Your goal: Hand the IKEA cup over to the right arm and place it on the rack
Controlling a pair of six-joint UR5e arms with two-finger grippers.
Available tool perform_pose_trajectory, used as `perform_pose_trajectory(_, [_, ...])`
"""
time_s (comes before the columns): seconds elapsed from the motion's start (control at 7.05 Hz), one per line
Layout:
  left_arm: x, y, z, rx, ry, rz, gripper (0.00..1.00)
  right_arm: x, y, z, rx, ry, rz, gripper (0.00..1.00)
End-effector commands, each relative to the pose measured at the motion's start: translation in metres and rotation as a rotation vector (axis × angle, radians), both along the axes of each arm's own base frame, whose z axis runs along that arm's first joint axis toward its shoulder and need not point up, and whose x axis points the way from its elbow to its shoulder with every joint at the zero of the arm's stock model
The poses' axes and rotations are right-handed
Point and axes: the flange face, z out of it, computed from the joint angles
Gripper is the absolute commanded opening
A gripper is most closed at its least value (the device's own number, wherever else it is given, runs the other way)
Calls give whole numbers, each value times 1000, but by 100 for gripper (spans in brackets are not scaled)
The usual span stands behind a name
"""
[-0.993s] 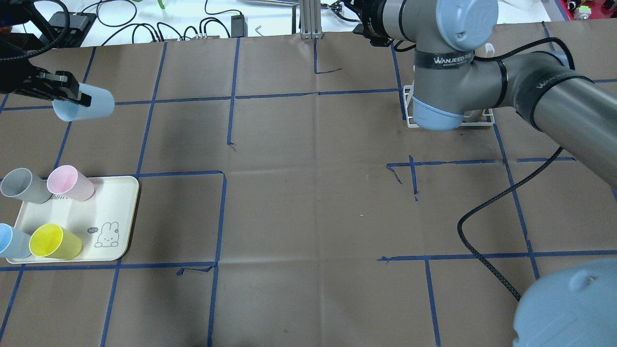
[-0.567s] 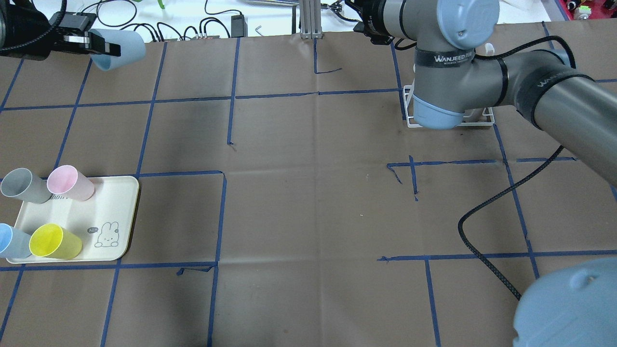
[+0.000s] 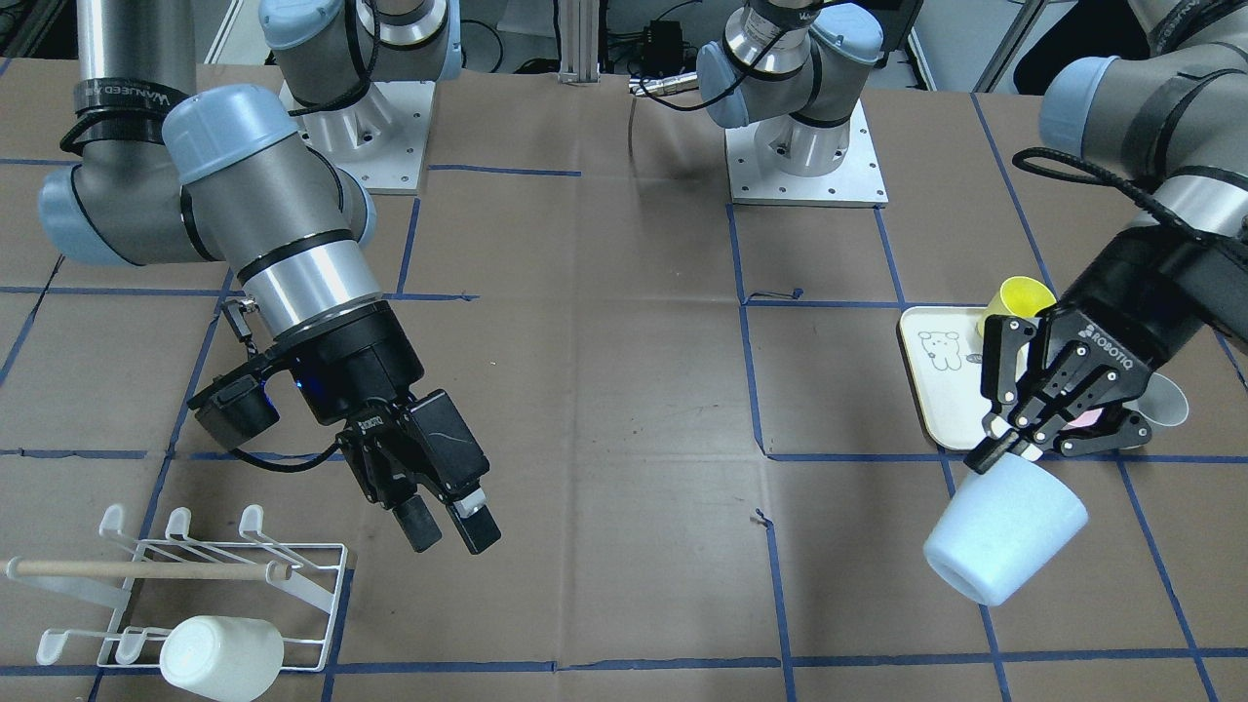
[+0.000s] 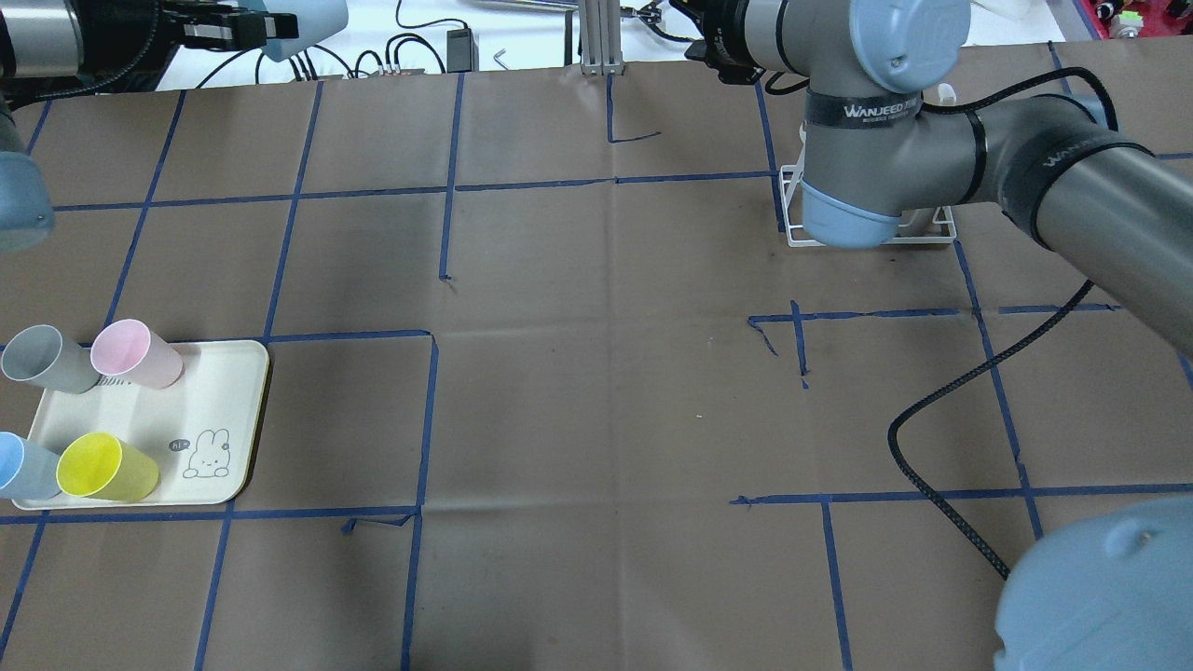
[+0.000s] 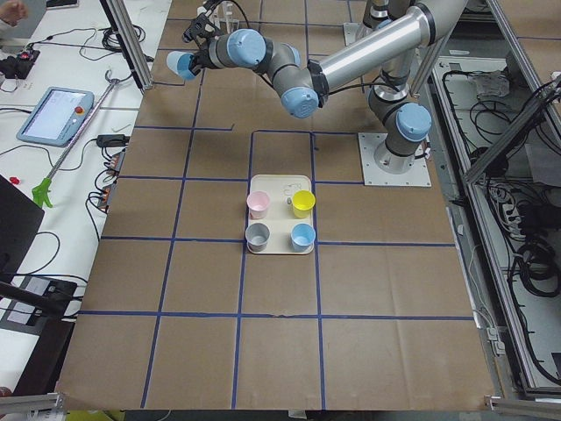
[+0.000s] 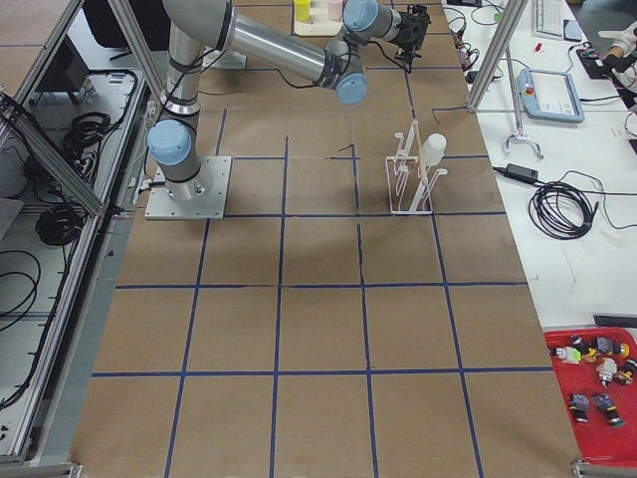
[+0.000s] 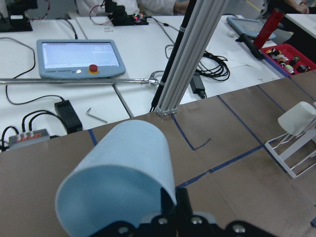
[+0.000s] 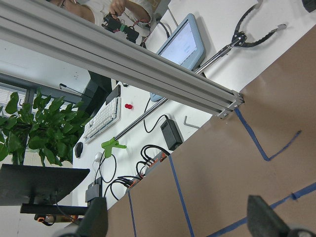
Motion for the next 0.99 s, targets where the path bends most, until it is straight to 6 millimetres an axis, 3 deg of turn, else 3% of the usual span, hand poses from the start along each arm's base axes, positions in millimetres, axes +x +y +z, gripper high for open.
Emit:
perform_pose_trajectory(0.0, [-44,-3,-13,-65,36,-107,0,0,2,3,9,-24,-11,100])
perform_pose_trajectory(0.14, [-66,1,-31,-114,19,-145,0,3,4,1,63,-120,-32,100])
perform_pose_trajectory(0.43, [-82,7,-79,-220,54,-209,0,15,11,6,116,-308,-114,100])
perform_pose_trajectory(0.57, [-86,7,-93,-267,45,-220,0,18,21,7,114,-380,-143,100])
perform_pose_trajectory(0.85, [-118,21,-105,-307,78,-279,0,37,51,-9,79,-480,-150,100])
